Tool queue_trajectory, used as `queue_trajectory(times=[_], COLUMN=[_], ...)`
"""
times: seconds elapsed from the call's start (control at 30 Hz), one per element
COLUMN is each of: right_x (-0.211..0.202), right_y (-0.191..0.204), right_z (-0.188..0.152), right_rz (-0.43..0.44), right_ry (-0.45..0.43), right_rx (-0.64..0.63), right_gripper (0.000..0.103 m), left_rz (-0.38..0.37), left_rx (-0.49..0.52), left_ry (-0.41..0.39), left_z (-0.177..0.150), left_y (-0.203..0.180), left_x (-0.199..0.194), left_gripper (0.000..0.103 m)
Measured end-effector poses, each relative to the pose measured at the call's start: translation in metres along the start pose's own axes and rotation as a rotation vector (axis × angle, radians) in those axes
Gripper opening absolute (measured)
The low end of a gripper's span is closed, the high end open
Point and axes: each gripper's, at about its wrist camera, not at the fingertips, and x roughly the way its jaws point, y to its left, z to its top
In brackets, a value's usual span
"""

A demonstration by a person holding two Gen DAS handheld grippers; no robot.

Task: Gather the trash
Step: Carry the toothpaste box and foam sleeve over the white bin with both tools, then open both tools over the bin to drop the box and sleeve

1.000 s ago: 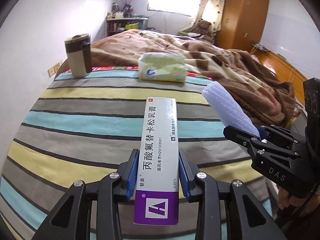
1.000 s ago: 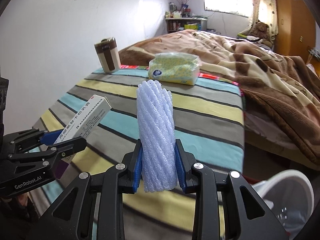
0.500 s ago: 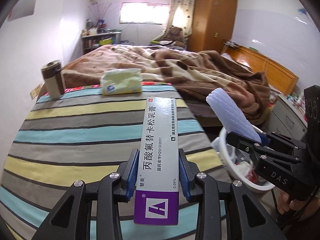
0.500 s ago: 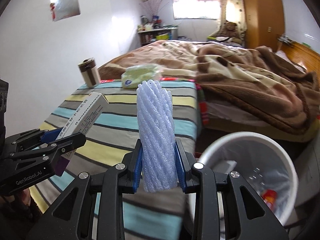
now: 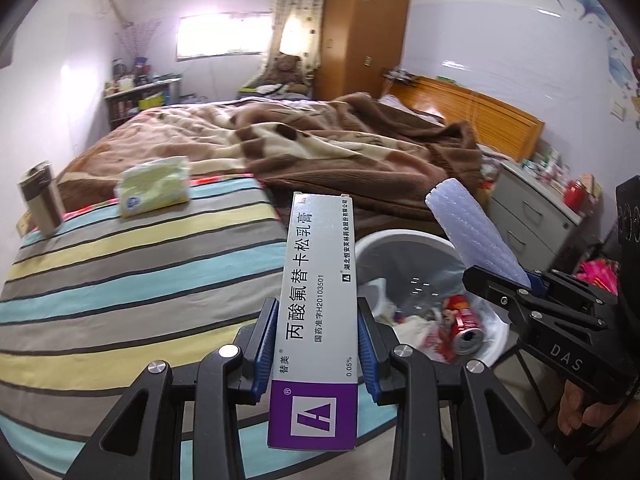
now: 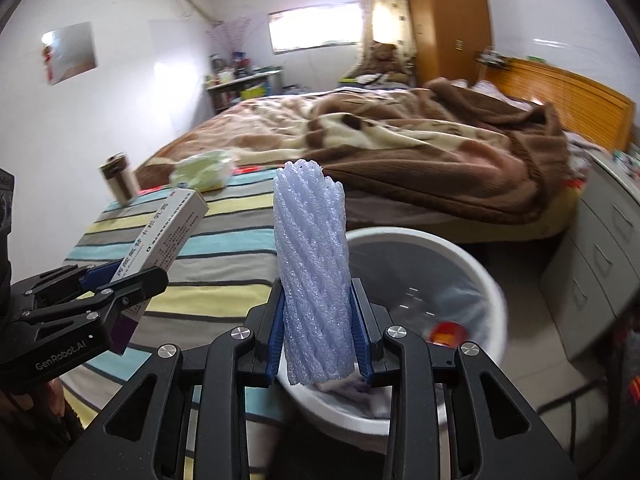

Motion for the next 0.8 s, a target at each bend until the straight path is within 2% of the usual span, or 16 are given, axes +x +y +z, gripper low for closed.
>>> queue_trajectory(times=[0.37,0.8], right_x=[0.027,0.040], right_y=[-0.046,-0.071], right_z=[-0.011,-0.025], right_rz=[-0.114,-0.148], right_ry=[0.076,0.152], right_rx=[0.123,0.177], right_gripper=[0.031,0.032], left_rz=[-0.095,-0.116], left_rx=[0.061,0.112], left_ry=[0.081,0.149], left_z=[0.008,0.008], left_y=[-0.049,-0.079], left_x=[0.052,0.095], left_gripper=[0.037,0.037])
